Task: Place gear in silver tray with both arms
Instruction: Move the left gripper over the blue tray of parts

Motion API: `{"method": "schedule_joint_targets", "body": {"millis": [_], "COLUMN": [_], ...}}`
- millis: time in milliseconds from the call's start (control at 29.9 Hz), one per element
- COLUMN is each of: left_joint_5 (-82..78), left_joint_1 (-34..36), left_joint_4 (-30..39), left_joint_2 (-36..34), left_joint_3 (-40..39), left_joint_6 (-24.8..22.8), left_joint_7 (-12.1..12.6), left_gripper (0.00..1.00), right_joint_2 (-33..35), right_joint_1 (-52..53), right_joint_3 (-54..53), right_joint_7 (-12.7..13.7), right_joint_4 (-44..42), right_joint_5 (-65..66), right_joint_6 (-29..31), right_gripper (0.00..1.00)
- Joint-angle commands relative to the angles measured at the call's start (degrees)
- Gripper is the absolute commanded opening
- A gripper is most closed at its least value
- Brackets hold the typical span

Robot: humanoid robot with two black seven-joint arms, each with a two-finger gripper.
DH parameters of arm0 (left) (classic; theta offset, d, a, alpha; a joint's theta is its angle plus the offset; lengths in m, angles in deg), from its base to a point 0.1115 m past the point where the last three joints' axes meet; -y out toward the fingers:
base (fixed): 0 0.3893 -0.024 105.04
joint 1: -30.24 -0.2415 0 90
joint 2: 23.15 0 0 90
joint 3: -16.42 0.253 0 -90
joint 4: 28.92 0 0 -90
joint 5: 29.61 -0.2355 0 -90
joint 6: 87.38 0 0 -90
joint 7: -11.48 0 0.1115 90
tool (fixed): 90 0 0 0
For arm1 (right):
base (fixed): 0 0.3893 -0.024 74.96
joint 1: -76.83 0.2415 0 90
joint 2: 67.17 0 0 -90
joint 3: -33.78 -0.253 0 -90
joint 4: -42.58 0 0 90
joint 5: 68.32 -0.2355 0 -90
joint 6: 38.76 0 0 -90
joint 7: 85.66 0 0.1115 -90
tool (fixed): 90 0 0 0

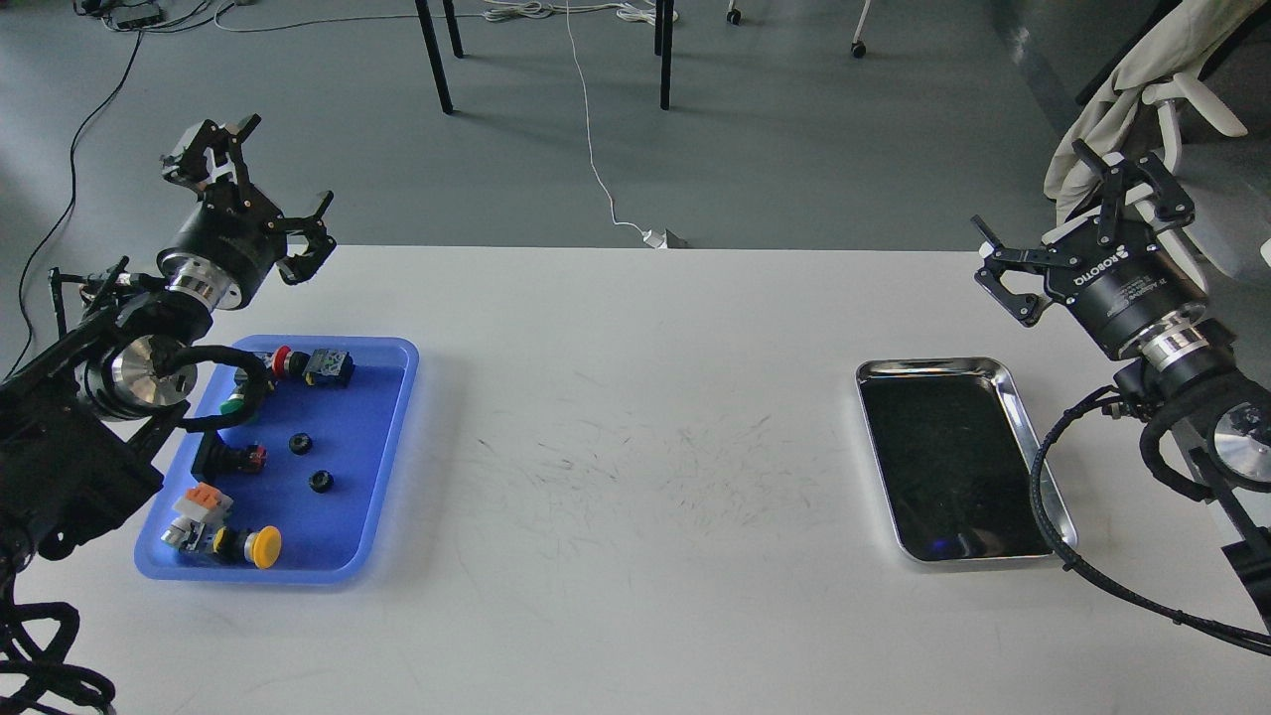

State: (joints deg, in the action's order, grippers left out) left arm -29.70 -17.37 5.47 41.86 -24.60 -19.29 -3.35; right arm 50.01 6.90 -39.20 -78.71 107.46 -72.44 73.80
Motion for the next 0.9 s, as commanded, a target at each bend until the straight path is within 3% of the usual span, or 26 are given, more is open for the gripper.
{"method": "schedule_joint_targets", "body": {"millis": [0,401,869], "left_joint_5": [-0.35,0.00,-1.05], "left_joint_1": [-0.03,0.15,0.59], "left_joint_4": [-0.11,-1.95,-1.69], "left_joint_2": [0.03,-0.15,-0.68], "left_joint_3": [0.32,-0.38,4.10], "left_joint_6": [0.20,0.55,-0.06], "left_joint_7": [0.07,-0.02,0.60], "left_gripper": [0.99,0.99,0.99], "right_joint_2": [-0.02,-0.11,-3.36], "right_joint_1": [0.93,3.66,4.10], "right_joint_3": [0.29,1.96,1.79], "right_joint_7": [-0.09,-0.44,-0.44], "right_joint_4": [-0.28,-3.09,-8.28], "right_joint_5": [0.07,0.16,0.07], "right_joint_6": [0.03,-0.32,0.47], "right_gripper": [1.00,1.00,1.00]}}
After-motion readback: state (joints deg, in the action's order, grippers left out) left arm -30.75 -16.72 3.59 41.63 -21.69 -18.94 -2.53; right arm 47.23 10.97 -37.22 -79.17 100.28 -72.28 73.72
